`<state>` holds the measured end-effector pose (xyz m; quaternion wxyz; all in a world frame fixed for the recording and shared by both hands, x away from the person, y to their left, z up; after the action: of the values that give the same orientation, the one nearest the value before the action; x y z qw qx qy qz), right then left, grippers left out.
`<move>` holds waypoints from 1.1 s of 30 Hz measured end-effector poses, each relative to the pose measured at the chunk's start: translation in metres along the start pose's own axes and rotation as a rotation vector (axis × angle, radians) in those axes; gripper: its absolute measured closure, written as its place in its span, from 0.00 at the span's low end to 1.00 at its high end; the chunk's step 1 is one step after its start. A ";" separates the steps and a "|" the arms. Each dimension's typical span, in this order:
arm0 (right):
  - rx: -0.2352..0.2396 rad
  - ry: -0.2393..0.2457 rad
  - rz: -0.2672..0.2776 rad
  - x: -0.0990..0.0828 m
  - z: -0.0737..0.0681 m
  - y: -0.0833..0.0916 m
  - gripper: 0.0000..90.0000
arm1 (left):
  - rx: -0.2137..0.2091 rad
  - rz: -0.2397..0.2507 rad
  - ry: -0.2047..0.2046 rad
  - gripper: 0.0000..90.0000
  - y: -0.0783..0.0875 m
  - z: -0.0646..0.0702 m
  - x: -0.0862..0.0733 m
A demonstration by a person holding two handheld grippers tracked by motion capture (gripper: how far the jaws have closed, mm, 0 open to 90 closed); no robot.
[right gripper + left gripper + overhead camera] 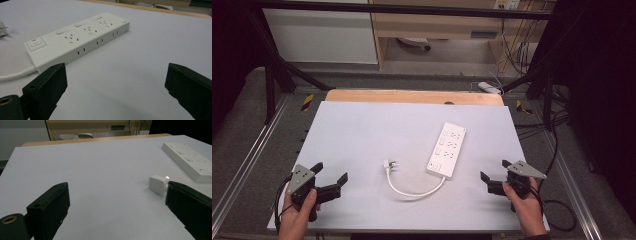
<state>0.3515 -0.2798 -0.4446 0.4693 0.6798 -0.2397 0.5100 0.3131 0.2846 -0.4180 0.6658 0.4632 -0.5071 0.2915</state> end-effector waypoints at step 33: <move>0.017 -0.040 0.104 0.019 -0.013 0.010 0.04 | -0.011 -0.011 -0.006 0.06 -0.003 0.001 0.000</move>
<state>0.3443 -0.2703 -0.4223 0.4314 0.6804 -0.2797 0.5222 0.3152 0.2825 -0.4193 0.6683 0.4631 -0.5084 0.2836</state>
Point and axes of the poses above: each handheld gripper's, and its own axes: y roughly backward along the jaws, x roughly out of its top, z roughly to its right, the point moved 1 cm from there along -y, roughly forward along the jaws, and after that the axes turned 2 degrees about z, right-handed, at the moved point
